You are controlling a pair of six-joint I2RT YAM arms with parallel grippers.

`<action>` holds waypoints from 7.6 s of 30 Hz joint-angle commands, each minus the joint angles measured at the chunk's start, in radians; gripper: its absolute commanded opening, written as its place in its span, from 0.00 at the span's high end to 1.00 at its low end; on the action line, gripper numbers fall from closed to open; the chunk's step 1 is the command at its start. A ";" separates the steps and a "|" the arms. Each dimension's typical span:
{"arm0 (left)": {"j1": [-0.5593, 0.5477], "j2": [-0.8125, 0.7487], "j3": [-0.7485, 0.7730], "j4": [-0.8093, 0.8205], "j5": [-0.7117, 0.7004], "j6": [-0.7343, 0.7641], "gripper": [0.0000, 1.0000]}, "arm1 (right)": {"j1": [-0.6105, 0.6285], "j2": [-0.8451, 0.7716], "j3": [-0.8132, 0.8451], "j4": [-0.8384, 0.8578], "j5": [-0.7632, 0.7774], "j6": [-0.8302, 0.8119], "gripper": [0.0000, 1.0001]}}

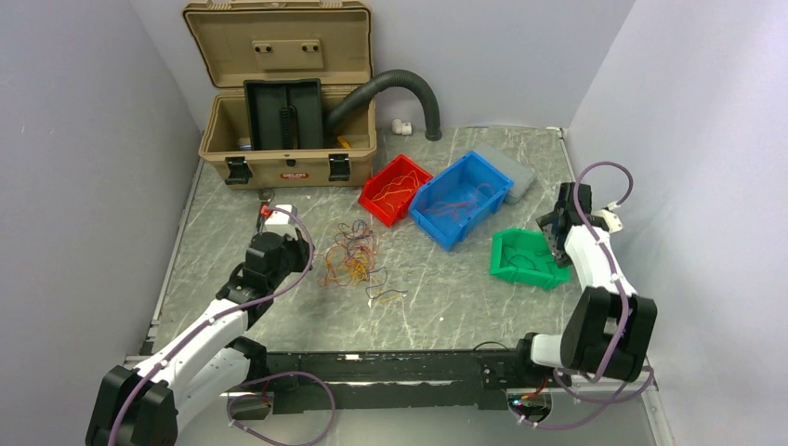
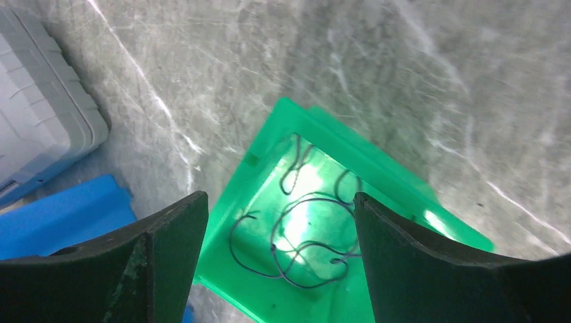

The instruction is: Untangle the cables

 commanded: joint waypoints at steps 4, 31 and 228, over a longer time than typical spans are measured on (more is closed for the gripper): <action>-0.006 -0.024 0.010 0.025 -0.007 0.024 1.00 | -0.005 0.156 0.065 0.198 -0.165 -0.046 0.43; -0.009 -0.015 0.008 0.043 0.006 0.035 1.00 | 0.339 0.029 0.196 0.131 0.006 -0.332 0.18; -0.094 0.106 0.046 0.126 0.053 0.120 1.00 | 0.570 -0.209 0.429 0.039 0.458 -0.463 1.00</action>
